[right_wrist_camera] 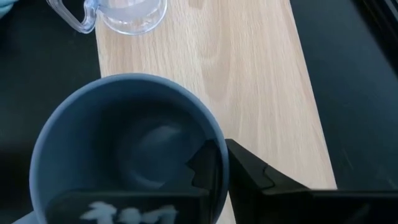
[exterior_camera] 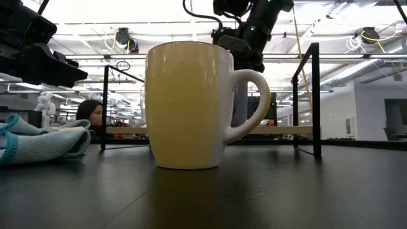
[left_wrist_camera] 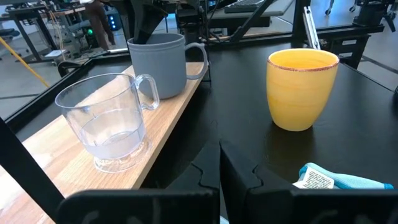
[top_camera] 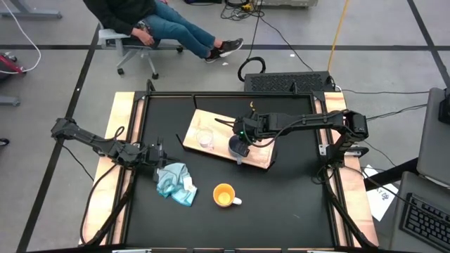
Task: Stack small to large cups/mugs on shelf
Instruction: Put the gray mug on the shelf
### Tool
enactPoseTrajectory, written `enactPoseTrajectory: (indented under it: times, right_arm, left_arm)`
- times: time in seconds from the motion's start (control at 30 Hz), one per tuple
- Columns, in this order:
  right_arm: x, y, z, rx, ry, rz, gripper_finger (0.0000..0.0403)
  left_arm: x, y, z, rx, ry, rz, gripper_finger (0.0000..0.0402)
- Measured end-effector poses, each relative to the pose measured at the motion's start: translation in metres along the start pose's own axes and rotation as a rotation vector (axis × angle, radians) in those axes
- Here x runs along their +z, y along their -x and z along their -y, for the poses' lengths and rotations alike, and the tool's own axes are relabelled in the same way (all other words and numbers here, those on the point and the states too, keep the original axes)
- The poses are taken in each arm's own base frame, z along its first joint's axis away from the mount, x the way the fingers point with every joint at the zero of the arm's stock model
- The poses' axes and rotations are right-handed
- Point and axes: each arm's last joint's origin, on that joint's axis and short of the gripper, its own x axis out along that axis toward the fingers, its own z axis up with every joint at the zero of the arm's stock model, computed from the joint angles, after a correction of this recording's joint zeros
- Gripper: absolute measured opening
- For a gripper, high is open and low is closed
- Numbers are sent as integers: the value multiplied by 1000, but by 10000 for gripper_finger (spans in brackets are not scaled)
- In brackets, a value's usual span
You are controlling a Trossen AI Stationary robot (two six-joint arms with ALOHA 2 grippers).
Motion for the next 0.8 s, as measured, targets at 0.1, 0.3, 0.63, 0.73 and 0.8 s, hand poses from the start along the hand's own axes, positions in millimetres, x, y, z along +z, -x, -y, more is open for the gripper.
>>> enactPoseTrajectory:
  times: [0.1,0.3,0.63,0.73,0.8]
  right_arm:
    - [0,0,0,1,-1,3,22]
    - [0,0,0,2,-1,5,23]
    - [0,0,-1,47,-15,-8,23]
    - [1,0,-1,48,-28,-6,23]
    - [1,0,-1,50,-29,0,23]
  left_arm:
    - [0,0,0,0,0,0,3]
    - [0,0,0,-1,0,0,3]
    - [0,0,0,-1,0,0,3]
    - [0,0,0,-1,-1,0,3]
    - [0,0,0,-1,-1,0,3]
